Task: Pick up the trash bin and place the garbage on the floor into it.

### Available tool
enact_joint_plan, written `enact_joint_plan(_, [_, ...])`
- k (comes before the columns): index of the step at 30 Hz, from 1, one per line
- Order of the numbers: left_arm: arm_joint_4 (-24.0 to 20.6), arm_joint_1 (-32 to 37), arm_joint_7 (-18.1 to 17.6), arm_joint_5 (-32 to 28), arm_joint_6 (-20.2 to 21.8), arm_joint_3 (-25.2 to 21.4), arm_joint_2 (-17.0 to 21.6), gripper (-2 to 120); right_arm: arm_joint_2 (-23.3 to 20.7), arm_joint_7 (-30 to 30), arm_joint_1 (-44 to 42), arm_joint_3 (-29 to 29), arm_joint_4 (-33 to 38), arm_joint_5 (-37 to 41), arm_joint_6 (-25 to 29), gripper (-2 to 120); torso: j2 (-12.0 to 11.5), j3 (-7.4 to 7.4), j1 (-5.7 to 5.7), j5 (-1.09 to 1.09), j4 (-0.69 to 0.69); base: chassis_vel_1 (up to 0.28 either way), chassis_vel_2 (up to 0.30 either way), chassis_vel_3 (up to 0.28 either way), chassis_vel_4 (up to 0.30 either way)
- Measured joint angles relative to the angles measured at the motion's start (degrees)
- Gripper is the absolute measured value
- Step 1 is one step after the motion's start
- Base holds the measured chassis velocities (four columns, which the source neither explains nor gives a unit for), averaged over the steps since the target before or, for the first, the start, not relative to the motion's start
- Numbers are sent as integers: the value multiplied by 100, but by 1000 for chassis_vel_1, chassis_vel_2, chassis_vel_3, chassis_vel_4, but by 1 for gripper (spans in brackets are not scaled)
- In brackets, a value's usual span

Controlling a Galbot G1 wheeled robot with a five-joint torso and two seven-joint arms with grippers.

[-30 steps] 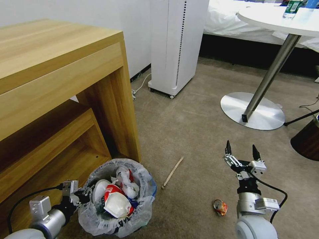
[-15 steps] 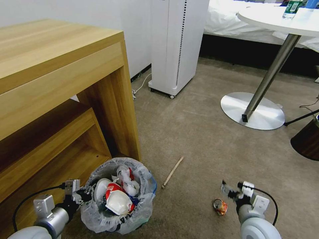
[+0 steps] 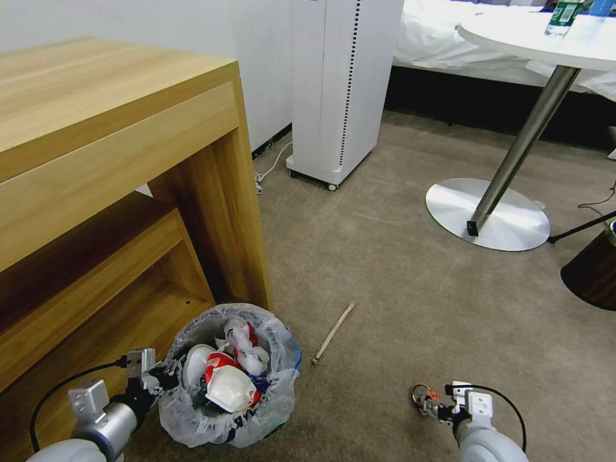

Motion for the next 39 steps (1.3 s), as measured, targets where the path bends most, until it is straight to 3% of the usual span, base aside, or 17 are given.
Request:
enact_joint_plan(6, [-74, 30, -8, 25, -16, -29, -71, 1, -26, -43, 437, -633, -469, -103, 109, 100, 0, 0, 0, 1, 0, 0, 0, 0, 0])
enact_joint_plan(18, [-107, 89, -11, 34, -68, -41, -132, 1, 158, -233, 669, -1036, -1154, -690, 521, 94, 0, 0, 0, 2, -1, 0, 0, 0, 0])
enact_joint_plan(21, [-108, 104, -8, 60, -91, -25, -169, 1, 198, -308, 679, -1041, -1258, -876, 650, 77, 0, 0, 0, 1, 0, 0, 0, 0, 0])
enact_joint_plan(23, [-108, 105, -7, 70, -97, -18, -178, 1, 209, -326, 683, -1051, -1302, -946, 725, 74, 0, 0, 0, 1, -1, 0, 0, 0, 0])
enact_joint_plan(34, [-122, 109, 0, 86, -130, -1, -204, 1, 308, -445, 645, -1114, -1564, -1390, 1128, 33, 0, 0, 0, 1, 0, 0, 0, 0, 0])
enact_joint_plan(37, [-122, 110, 1, 90, -130, -1, -205, 1, 296, -477, 587, -1057, -1478, -1421, 1204, 25, 0, 0, 0, 2, -1, 0, 0, 0, 0])
enact_joint_plan(39, [-104, 80, 2, 90, -130, -6, -197, 1, 159, -576, 432, -823, -970, -1410, 1317, 14, 0, 0, 0, 1, 0, 0, 0, 0, 0])
